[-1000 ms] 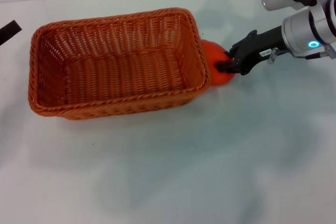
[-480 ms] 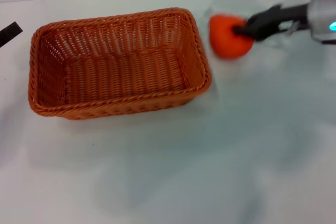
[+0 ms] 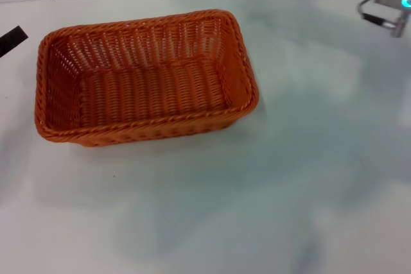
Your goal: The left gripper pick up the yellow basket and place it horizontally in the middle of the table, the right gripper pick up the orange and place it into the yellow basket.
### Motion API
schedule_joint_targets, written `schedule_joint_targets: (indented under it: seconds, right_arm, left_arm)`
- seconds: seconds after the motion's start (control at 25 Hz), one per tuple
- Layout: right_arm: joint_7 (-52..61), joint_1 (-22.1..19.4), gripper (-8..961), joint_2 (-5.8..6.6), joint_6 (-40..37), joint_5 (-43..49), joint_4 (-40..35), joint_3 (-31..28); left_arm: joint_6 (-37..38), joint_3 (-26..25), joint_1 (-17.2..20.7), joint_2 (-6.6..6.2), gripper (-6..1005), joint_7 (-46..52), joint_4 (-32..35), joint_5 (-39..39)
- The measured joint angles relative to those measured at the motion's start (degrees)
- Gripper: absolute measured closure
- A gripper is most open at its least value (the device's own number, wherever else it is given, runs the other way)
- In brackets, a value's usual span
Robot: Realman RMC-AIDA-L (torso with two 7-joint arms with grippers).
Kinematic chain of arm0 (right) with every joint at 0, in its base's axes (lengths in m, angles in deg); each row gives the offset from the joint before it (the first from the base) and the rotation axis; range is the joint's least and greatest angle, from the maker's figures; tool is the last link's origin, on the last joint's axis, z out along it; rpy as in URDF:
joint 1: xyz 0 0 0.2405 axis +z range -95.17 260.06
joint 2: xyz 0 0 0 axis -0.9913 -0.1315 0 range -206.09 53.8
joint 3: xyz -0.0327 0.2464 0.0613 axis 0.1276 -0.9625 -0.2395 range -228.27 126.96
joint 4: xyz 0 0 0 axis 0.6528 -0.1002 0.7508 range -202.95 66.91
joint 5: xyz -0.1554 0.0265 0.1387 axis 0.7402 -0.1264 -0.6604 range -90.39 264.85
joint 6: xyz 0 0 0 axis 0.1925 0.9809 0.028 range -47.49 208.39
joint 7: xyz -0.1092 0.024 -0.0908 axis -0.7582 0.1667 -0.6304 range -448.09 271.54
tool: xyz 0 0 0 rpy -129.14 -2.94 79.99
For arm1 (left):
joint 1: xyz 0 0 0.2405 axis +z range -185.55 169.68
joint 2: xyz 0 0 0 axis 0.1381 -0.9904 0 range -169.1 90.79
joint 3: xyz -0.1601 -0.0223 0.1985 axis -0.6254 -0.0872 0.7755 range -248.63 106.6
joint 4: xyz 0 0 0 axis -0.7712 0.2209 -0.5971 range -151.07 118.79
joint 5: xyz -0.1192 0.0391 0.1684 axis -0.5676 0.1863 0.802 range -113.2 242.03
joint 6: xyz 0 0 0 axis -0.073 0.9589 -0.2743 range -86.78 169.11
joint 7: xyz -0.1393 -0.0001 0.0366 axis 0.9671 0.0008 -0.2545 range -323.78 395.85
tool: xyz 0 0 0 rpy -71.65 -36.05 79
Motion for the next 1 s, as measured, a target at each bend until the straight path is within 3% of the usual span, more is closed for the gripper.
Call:
schedule_joint_targets:
  seconds: [0.16,0.4,0.6,0.72,1.0]
  right_arm:
    - [-2.0,1.7,852,-0.38,-5.1,-3.6,2.0,7.1]
    - [-2.2,2.1,885,-0.45,-2.0,-4.0,3.5,14.1]
    - [-3.8,0.4,723,-0.29,-1.8,-5.9,4.4,13.8]
    - [-6.5,-2.1,516,-0.27,-2.1,-10.3,4.5,13.0]
    - [-21.3,-9.3,248,-0.41,-2.4,-29.8,12.4,9.4]
  left_arm:
    - [0.0,0.0,-0.4,0.09,399,0.0,0.0,0.0]
    - [0.1,0.1,-0.7,0.17,400,0.0,-0.6,0.0]
    - [0.2,0.0,-0.7,0.23,401,0.0,-0.6,0.0]
    - [0.3,0.0,-0.7,0.28,401,0.0,-0.6,0.0]
    - [0.4,0.0,-0.5,0.62,398,-2.0,-0.9,-1.4]
